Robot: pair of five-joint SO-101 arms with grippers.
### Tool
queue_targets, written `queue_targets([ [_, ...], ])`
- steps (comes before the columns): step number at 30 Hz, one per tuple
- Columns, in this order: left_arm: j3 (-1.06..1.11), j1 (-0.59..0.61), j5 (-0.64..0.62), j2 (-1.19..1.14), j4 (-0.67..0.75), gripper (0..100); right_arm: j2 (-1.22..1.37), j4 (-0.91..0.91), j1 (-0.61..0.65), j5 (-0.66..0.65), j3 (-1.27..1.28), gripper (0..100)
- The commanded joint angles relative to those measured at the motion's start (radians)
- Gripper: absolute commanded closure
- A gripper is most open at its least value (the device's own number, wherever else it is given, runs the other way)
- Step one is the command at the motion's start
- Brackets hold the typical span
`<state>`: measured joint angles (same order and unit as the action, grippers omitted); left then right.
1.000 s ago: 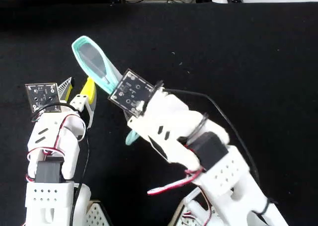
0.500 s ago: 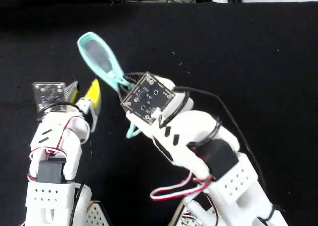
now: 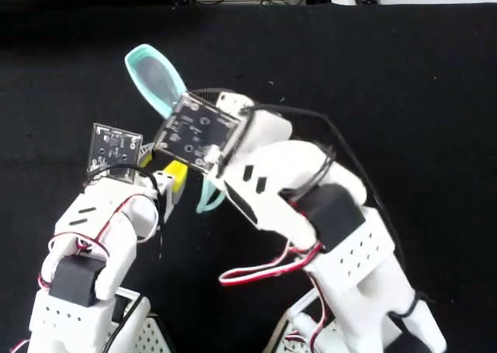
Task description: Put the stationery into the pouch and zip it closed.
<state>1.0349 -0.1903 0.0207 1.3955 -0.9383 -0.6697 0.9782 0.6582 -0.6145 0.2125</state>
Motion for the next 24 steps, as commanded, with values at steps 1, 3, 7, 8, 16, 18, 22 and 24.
queue_targets([
  [1,-0.070,-0.018,0.000,0.009,-0.005,81,0.064,0.112,-0.006,-0.046,-0.203,98.6],
  [3,-0.071,-0.018,-0.011,0.011,-0.003,81,0.108,0.164,-0.006,-0.052,-0.275,98.6],
  [7,-0.077,-0.018,-0.071,0.061,-0.005,79,0.179,0.222,-0.006,-0.052,-0.381,98.6],
  [8,-0.073,-0.018,-0.081,0.087,-0.003,77,0.191,0.229,-0.005,-0.052,-0.404,98.6],
  [16,0.058,-0.028,-0.112,0.189,0.130,75,0.252,0.315,-0.005,-0.052,-0.527,98.6],
  [18,0.068,-0.051,-0.107,0.189,0.140,75,0.249,0.321,-0.005,-0.052,-0.526,98.6],
  [22,0.087,-0.050,-0.104,0.189,0.140,75,0.248,0.364,-0.011,-0.052,-0.521,98.6],
  [24,0.091,-0.050,-0.104,0.189,0.138,75,0.248,0.430,-0.011,-0.043,-0.521,98.6],
])
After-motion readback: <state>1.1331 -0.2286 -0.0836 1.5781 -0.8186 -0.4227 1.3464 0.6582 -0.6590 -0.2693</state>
